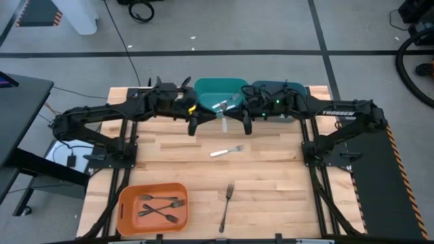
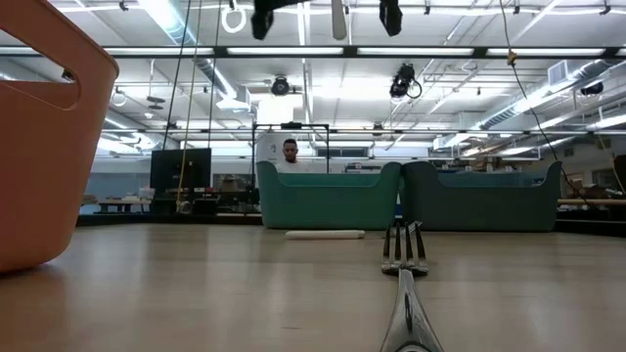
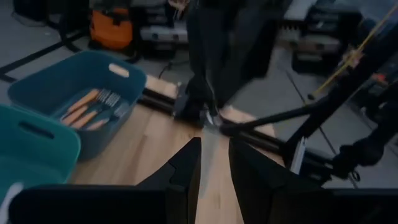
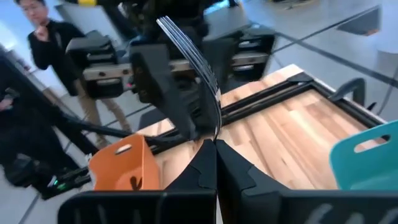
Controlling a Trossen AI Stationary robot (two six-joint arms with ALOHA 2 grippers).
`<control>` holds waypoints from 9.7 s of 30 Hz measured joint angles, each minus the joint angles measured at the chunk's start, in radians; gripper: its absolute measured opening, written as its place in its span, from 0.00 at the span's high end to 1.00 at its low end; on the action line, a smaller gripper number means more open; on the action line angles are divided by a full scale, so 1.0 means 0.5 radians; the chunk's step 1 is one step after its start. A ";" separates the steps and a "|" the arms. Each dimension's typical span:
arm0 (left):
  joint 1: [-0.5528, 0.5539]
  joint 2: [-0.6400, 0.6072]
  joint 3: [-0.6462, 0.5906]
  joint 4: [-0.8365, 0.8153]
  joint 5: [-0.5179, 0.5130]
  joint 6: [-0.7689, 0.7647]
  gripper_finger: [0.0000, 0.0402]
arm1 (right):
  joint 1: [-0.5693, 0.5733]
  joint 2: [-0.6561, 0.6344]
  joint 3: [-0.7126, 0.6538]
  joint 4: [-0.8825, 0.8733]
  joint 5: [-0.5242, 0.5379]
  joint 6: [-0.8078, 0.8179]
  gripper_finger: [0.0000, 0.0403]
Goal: Sort silverware by color (type)
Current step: Put the white fork into the green bin, then put the black fork into the orange bin
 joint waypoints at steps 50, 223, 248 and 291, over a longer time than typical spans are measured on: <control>0.235 0.244 -0.001 0.664 0.426 -0.038 0.78 | -0.149 0.042 -0.002 -0.090 -0.250 0.014 1.00; -0.161 1.588 1.205 -1.425 -0.459 0.917 0.98 | -0.167 -0.449 -0.002 -0.663 -0.041 0.097 0.74; 0.623 1.598 1.210 -0.948 -0.310 0.698 0.97 | -0.574 -0.555 -0.002 -0.593 -0.043 -0.449 0.74; 0.349 0.660 1.212 -1.533 -0.308 0.696 0.74 | -0.482 -0.554 -0.002 -0.989 -0.050 -0.221 0.74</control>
